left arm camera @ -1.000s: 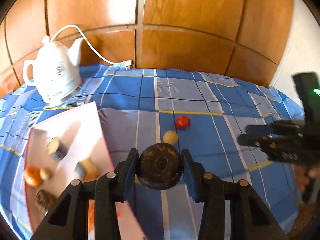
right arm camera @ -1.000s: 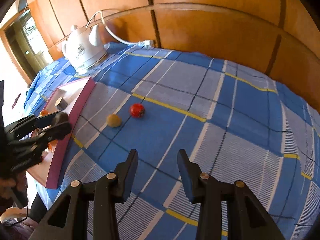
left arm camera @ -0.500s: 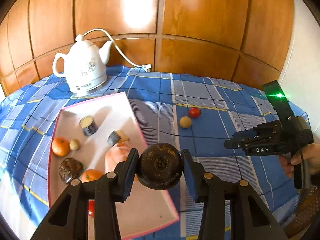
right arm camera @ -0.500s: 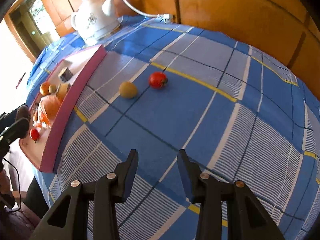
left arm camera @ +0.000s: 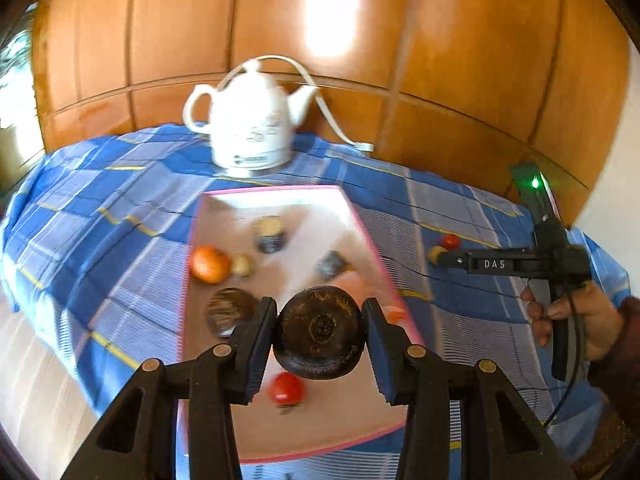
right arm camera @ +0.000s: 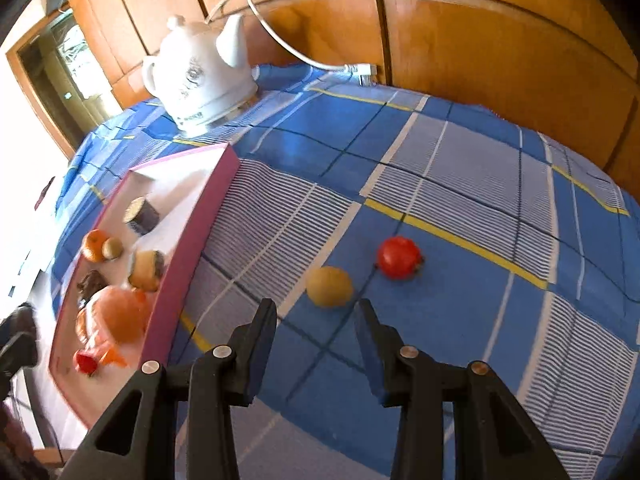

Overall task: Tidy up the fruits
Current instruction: 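Lift the brown piece with left gripper while right gripper grasps the small yellow ball, then carry the brown piece over the tray with the left gripper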

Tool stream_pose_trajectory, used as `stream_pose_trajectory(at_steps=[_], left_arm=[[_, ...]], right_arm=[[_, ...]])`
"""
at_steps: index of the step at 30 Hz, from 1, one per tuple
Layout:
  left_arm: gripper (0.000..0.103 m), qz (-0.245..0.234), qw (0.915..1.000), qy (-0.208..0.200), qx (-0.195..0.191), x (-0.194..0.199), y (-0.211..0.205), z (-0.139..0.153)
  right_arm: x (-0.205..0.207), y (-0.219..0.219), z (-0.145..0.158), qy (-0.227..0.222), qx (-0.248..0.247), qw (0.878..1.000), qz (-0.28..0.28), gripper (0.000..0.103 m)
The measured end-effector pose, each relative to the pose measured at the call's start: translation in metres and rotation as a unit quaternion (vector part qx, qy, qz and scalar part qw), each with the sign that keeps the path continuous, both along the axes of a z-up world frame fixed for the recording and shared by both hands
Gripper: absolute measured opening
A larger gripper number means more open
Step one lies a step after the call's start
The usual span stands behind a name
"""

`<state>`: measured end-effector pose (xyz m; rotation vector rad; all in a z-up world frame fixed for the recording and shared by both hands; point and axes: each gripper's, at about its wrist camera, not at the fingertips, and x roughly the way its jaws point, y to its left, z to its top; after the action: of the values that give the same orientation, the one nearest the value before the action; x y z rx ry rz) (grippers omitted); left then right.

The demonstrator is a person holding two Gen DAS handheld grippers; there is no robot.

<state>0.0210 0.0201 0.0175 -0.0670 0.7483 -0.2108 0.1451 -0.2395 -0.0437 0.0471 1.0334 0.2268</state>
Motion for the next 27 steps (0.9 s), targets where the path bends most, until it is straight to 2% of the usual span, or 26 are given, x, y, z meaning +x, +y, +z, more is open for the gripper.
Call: stream_pose_trajectory(at_steps=[8, 9, 10, 12, 19, 27], left_arm=[[0.044, 0.078, 0.9969, -0.004, 0.001, 0.0, 0.058, 0.0], [0.044, 0.086, 0.9963, -0.003, 0.002, 0.001, 0.063, -0.001], [0.044, 0.092, 0.9958, -0.003, 0.003, 0.001, 0.068, -0.002], [0.044, 0.1, 0.995, -0.002, 0.002, 0.001, 0.074, -0.002], [0.044, 0.098, 0.9952, 0.001, 0.003, 0.002, 0.071, -0.007], [0.044, 0.068, 0.9977, 0.001, 0.001, -0.003, 0.047, -0.006]], right_arm=[[0.019, 0.005, -0.02, 0.009, -0.011, 1.0, -0.018, 0.04], [0.019, 0.006, -0.02, 0.003, -0.017, 1.0, -0.018, 0.037], [0.019, 0.008, -0.02, -0.002, -0.027, 1.0, -0.015, 0.028], [0.018, 0.008, -0.019, -0.004, -0.028, 0.999, -0.014, 0.028], [-0.018, 0.003, -0.01, -0.021, -0.044, 0.999, -0.018, 0.028], [-0.055, -0.023, -0.011, -0.018, -0.047, 0.997, -0.066, 0.028]])
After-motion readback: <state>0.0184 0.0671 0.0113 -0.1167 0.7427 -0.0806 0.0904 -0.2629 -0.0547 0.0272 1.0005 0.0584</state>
